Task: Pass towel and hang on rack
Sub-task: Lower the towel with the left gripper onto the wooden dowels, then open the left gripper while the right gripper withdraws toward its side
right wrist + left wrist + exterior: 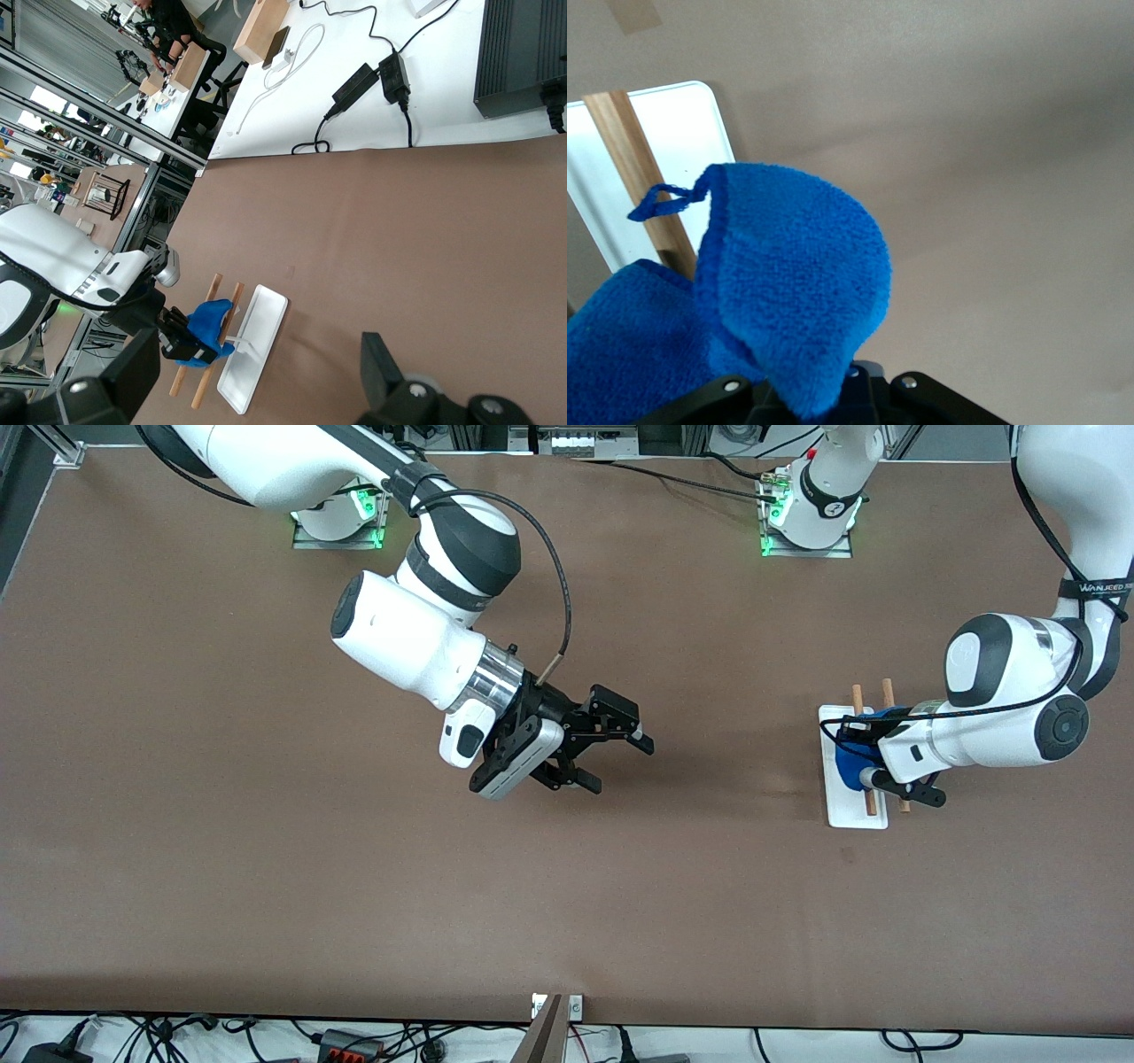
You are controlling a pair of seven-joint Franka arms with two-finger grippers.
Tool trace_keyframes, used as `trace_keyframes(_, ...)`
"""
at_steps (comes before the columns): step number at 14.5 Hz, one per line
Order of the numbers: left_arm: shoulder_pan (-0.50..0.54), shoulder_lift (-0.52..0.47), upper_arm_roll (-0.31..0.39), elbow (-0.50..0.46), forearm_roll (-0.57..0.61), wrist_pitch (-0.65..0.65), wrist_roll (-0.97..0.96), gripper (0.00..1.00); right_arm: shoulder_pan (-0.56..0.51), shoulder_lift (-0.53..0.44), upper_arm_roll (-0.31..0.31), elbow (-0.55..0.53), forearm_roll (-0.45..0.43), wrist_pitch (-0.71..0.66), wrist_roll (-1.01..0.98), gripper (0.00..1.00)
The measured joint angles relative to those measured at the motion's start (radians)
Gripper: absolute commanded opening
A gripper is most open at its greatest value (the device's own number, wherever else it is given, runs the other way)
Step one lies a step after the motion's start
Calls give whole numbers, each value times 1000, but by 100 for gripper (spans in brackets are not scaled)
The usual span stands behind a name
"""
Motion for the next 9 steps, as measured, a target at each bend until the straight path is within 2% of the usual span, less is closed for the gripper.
trace_keyframes(6, -12, 0, 0, 0, 0, 7, -19, 50, 0, 0, 0, 0, 0, 0, 0, 100)
trace_keyframes(9, -12, 0, 0, 0, 0, 8, -20, 53, 0, 0, 0, 0, 0, 0, 0, 100)
